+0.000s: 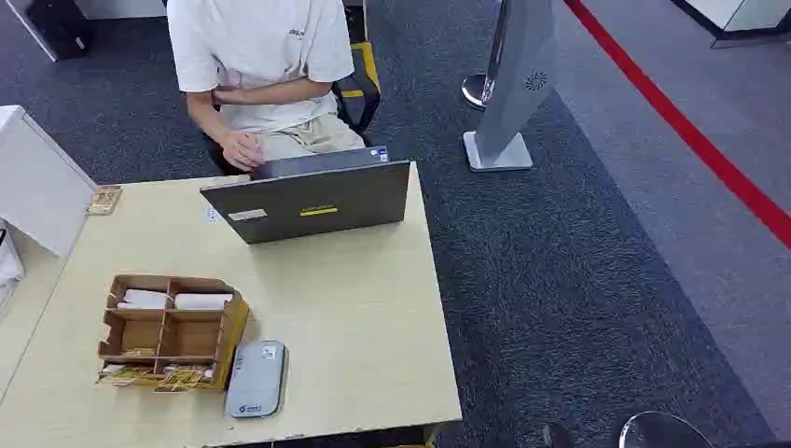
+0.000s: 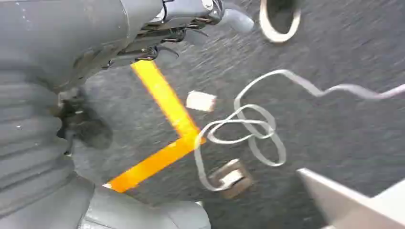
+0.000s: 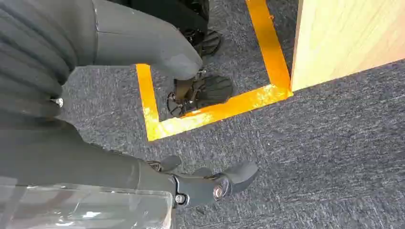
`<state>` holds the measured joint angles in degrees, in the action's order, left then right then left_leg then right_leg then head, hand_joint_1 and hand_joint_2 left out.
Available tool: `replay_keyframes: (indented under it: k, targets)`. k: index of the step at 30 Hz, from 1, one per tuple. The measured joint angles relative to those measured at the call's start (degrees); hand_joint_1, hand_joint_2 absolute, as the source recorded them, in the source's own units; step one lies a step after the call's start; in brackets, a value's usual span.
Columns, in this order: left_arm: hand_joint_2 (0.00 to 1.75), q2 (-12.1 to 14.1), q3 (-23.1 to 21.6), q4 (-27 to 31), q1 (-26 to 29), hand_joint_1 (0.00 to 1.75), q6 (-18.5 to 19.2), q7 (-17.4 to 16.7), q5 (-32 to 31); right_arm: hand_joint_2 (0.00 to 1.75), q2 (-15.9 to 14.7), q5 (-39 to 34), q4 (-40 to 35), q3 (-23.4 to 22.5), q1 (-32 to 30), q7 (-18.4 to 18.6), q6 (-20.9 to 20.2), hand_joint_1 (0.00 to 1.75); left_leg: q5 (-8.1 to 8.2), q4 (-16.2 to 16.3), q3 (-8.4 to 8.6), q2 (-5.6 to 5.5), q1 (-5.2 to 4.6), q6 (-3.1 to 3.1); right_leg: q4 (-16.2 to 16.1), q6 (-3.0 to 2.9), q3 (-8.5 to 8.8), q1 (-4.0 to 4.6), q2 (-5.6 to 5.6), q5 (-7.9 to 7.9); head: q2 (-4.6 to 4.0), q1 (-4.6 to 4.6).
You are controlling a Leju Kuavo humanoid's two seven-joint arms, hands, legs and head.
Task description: Pass the card to the sensor for recognition and then transmit it.
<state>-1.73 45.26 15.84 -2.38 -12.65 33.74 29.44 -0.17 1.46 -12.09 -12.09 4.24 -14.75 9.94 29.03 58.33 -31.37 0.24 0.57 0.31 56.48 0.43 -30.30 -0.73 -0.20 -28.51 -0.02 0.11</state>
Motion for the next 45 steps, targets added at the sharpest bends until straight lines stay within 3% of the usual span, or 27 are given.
replay_keyframes:
  k: [2,5,11,17,26,29,30,31,36,39,42,45]
  targets:
    - [1.75,-0.65,1.68,2.14,0.09,0.0,-0.55,2.04,-0.41,1.75,0.0,0.13,0.0,-0.33,0.02,0.02,0.05,0.0,0.0,0.0,0.0,0.0,0.0,0.0,0.0,0.0,0.01,0.0,0.0,0.0,0.0,0.0]
    - [1.75,-2.3,4.52,6.59,0.3,0.0,-1.79,1.89,-1.63,1.75,-0.02,0.96,-0.02,-0.66,0.06,0.44,0.02,0.0,0.0,0.0,0.0,0.01,0.0,0.0,0.0,0.0,0.02,0.0,0.0,0.0,0.0,0.02]
    - [1.75,-6.6,9.43,17.46,1.3,0.0,-1.71,-1.68,-3.91,1.75,-0.02,2.12,-0.07,-1.23,0.62,1.03,-0.04,0.0,0.0,0.01,-0.01,0.01,-0.01,0.0,0.0,0.0,0.01,0.0,0.0,0.01,0.0,0.07]
    - [1.75,-13.35,15.45,37.21,1.97,0.0,1.81,-7.99,-6.51,1.75,-0.02,3.02,-0.11,-2.51,1.28,1.03,-0.2,0.0,0.0,0.02,-0.01,0.0,-0.01,0.0,0.0,0.01,0.02,0.0,-0.01,0.01,0.0,0.11]
    - [1.75,-16.83,15.87,52.49,3.69,0.0,-8.58,-1.46,-8.28,1.75,-0.02,3.7,-0.13,-4.31,1.36,0.79,-0.3,0.0,0.0,0.02,-0.01,-0.01,0.03,0.0,0.0,0.0,0.01,0.03,-0.04,0.0,0.0,0.0]
    - [1.75,-17.09,14.19,56.26,4.4,0.0,-9.53,0.03,-7.17,1.75,-0.02,3.76,-0.13,-4.98,1.36,0.63,-0.24,0.0,0.0,0.02,-0.01,-0.02,0.02,0.0,0.0,0.0,0.02,0.03,-0.06,0.0,0.0,-0.02]
    - [0.0,-17.09,13.52,57.28,4.47,0.0,-9.45,0.57,-6.91,1.75,-0.02,3.76,-0.13,-5.27,1.35,0.5,-0.2,0.0,-0.01,0.02,-0.01,-0.03,0.02,0.0,0.0,0.0,0.02,0.03,-0.09,0.0,0.0,-0.02]
    - [1.75,-17.07,12.55,58.7,4.54,0.0,-9.27,1.47,-6.58,1.75,-0.02,3.8,-0.13,-5.6,1.35,0.39,-0.2,0.0,-0.01,0.02,-0.01,-0.04,0.02,0.0,0.0,0.0,0.03,0.03,-0.09,0.0,0.0,-0.07]
    - [1.75,-16.87,7.4,65.76,4.27,0.0,-8.44,6.0,-10.74,1.75,-0.02,4.94,-0.13,-6.36,1.36,0.2,-0.37,0.0,-0.04,0.02,0.01,-0.04,0.02,-0.04,0.01,0.0,0.04,0.03,-0.08,0.04,0.0,-0.04]
    - [1.75,-16.72,4.68,72.91,3.23,0.0,-9.27,6.39,-18.85,1.75,0.0,6.32,-0.13,-6.56,1.43,0.53,-0.46,0.0,-0.06,0.05,0.01,-0.02,0.04,-0.06,0.01,0.0,0.0,0.04,-0.05,0.09,0.0,-0.07]
    - [1.75,-15.91,-1.06,81.94,1.19,0.0,-15.44,6.59,-28.82,1.75,0.02,7.94,-0.13,-6.56,1.74,1.09,-0.63,0.0,-0.1,0.09,0.0,-0.07,0.04,-0.06,0.03,0.0,0.03,0.05,-0.11,0.1,0.0,0.04]
    - [1.75,-14.1,-8.31,86.97,-0.82,0.0,-22.57,6.61,-32.99,1.75,0.2,8.63,-0.13,-6.56,2.27,1.53,-0.81,0.0,-0.1,0.1,0.03,-0.01,0.03,-0.08,0.08,0.01,0.03,0.04,-0.09,0.13,0.0,0.02]
